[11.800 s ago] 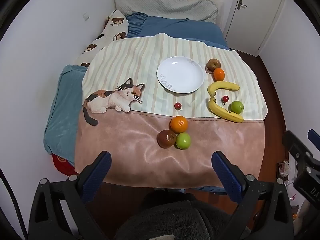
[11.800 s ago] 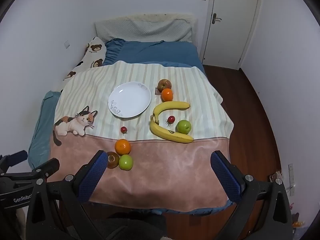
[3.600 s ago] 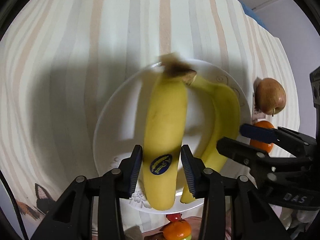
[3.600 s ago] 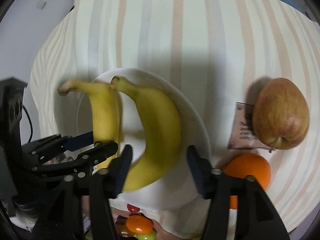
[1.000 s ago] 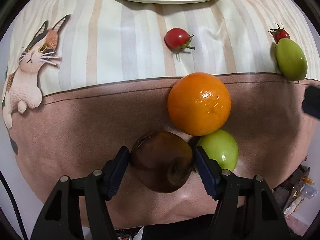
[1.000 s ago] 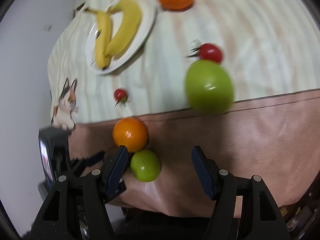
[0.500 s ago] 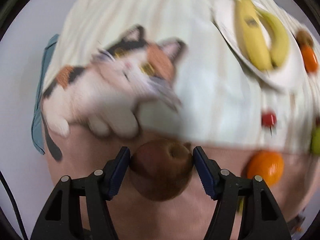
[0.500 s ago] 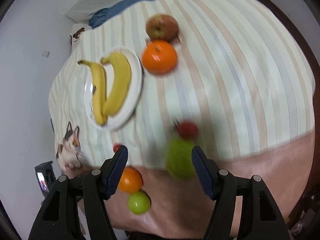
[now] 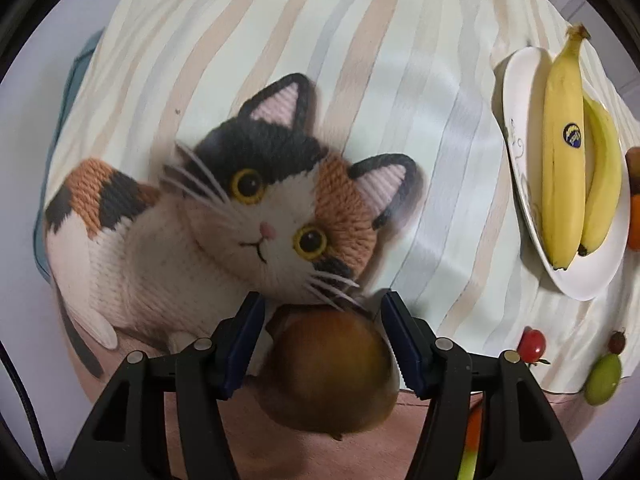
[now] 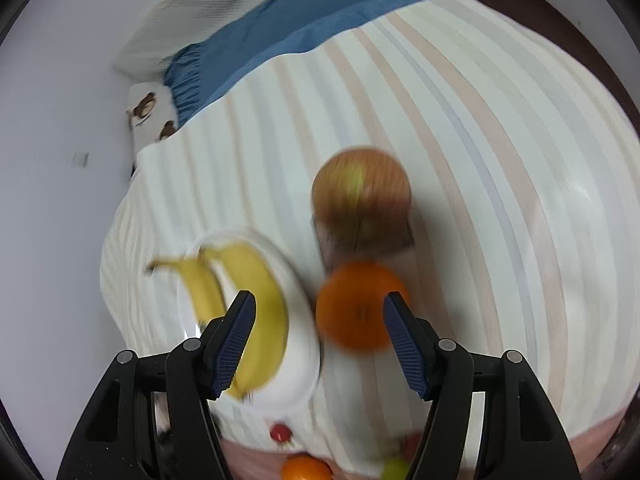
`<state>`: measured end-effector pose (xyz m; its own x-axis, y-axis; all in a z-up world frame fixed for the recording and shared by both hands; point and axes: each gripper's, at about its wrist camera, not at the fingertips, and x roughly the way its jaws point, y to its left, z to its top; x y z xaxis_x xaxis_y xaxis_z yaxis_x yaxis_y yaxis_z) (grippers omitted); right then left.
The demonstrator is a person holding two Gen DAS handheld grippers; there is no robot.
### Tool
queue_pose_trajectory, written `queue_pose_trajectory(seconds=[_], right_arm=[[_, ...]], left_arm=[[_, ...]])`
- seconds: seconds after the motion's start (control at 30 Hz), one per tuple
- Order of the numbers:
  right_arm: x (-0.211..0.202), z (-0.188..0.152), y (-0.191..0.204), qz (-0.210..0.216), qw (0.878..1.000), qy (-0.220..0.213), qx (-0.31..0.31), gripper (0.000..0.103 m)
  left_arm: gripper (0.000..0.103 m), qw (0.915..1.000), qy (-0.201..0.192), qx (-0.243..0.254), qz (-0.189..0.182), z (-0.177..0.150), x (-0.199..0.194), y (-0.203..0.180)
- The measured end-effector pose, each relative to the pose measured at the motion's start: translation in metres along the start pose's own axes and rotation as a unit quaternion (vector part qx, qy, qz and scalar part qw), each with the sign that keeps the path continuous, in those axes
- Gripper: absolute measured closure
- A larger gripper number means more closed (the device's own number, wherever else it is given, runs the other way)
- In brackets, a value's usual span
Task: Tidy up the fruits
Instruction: 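Grasp the red apple beside the card with the right tool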
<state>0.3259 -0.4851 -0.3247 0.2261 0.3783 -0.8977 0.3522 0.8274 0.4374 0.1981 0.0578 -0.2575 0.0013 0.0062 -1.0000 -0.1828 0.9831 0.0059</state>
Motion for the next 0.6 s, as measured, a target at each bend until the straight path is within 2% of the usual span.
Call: queue_pose_trajectory(seconds=[0.07,0.13,0.2,0.3,0.43,0.6], right_arm=[[0.01,0.017,-0.001,-0.013,1.0,0.0,0.006,0.034],[0.019,0.031,-0.003,-0.026,1.0,0.004,0.012,0.028],[0.027,0.043,-0.003,-0.043,0.999,0.001,0.012,0.027],[0.038,0.056,-0.006,-0.059,0.998,0.002,0.012,0.027],[0.047,0.061,-0.001,-0.083,0.996,-0.007,-0.016,0.033],[0.04,0.058,0.009,-0.1,0.993,-0.024,-0.063,0.034]], left_arm=[[0.04,0.9998,0.012,-0.009,-0.014,0.003,0.003,0.011],[0.037,0.9994,0.024,-0.013,-0.023,0.006,0.004,0.018],[0.036,0.9991,0.032,-0.014,-0.026,0.025,0.007,0.031],[0.035,0.9988,0.039,-0.02,-0.025,0.031,0.003,0.027],[0.035,0.9981,0.044,-0.03,-0.032,0.049,-0.005,0.021],[0.035,0.9984,0.021,-0.031,-0.043,0.055,-0.042,0.025]])
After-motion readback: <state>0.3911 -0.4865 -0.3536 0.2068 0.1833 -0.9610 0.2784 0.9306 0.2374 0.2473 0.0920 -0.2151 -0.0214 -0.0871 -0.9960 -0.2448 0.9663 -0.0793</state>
